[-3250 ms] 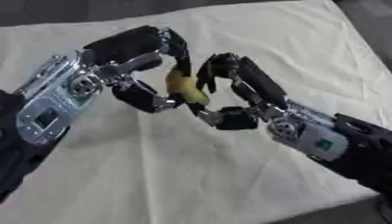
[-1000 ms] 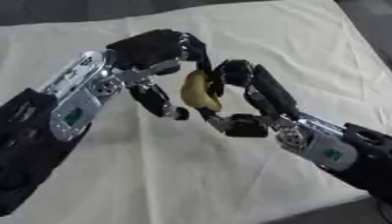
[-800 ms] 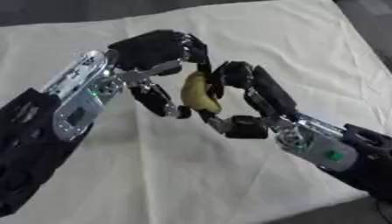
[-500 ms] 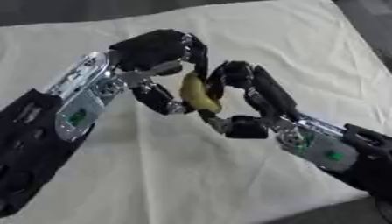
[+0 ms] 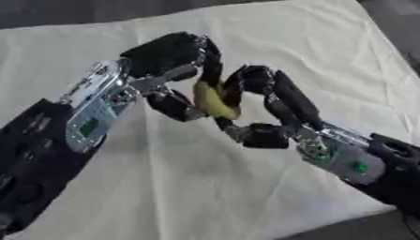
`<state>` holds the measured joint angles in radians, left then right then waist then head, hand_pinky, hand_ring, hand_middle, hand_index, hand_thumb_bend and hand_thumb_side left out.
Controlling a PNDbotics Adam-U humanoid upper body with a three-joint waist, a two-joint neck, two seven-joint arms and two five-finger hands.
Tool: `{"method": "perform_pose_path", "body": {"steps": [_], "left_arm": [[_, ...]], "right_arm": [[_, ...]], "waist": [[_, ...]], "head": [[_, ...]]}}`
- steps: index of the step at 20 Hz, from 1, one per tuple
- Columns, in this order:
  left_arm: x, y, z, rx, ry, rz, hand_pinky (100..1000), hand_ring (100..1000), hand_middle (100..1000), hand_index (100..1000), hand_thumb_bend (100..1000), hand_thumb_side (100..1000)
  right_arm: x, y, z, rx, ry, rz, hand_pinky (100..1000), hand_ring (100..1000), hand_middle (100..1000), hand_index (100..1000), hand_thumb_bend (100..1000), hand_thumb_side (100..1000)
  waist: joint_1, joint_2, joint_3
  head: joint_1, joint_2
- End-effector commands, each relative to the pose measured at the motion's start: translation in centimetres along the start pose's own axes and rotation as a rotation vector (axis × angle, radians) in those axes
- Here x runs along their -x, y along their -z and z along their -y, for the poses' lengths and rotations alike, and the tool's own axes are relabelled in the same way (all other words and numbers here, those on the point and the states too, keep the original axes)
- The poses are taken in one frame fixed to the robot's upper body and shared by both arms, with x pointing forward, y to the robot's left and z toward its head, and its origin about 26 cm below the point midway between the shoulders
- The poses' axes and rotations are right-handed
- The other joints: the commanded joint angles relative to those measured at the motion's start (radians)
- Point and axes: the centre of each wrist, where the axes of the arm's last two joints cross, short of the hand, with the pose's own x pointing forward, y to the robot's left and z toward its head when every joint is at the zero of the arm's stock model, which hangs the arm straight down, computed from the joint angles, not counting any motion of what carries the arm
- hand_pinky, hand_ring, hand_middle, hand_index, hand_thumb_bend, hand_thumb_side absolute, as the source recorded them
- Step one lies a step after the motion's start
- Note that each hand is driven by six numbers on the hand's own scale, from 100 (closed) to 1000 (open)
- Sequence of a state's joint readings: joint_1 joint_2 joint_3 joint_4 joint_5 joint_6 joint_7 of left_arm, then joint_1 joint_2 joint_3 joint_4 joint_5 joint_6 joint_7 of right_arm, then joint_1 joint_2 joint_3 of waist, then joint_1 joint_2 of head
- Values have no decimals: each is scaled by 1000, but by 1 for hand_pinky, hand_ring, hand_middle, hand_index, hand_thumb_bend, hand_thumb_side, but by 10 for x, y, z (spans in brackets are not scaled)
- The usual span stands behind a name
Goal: Pick up the objects with one hand, pass them to the other hand, and then place them into the box on the other side of the table.
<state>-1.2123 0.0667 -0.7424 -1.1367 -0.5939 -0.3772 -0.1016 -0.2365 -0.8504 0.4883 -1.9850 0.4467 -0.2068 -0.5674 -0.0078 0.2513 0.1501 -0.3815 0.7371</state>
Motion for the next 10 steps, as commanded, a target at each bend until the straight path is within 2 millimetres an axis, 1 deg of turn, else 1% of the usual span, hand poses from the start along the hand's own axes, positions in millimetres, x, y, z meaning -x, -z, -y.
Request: {"method": "perform_pose_path", "body": {"steps": [1, 4, 6, 8, 10], "left_arm": [[0, 3, -12, -31, 10, 7, 599, 524, 380, 422, 410, 100], [2, 2, -12, -39, 9, -4, 593, 532, 410, 455, 459, 100], [2, 1, -12, -47, 8, -8, 594, 540, 419, 457, 478, 100], [1, 1, -13, -53, 9, -11, 595, 543, 431, 463, 515, 100], [1, 0, -13, -54, 12, -13, 597, 544, 435, 467, 535, 100]], "right_arm": [[-1, 2, 5, -15, -11, 18, 580, 631, 370, 484, 223, 100], [-1, 0, 5, -30, -24, 13, 615, 651, 408, 522, 243, 100], [-1, -2, 5, -36, -39, 7, 633, 659, 435, 549, 286, 100], [0, -4, 5, -38, -61, -4, 666, 687, 489, 612, 328, 100], [0, -6, 5, -42, -84, -16, 685, 709, 520, 648, 364, 100]], "waist": [[3, -45, -3], [-3, -54, -1], [-7, -60, 0], [-12, -70, 1], [-16, -79, 2]], "head": [[2, 6], [3, 12], [5, 16], [8, 18], [9, 21]]}}
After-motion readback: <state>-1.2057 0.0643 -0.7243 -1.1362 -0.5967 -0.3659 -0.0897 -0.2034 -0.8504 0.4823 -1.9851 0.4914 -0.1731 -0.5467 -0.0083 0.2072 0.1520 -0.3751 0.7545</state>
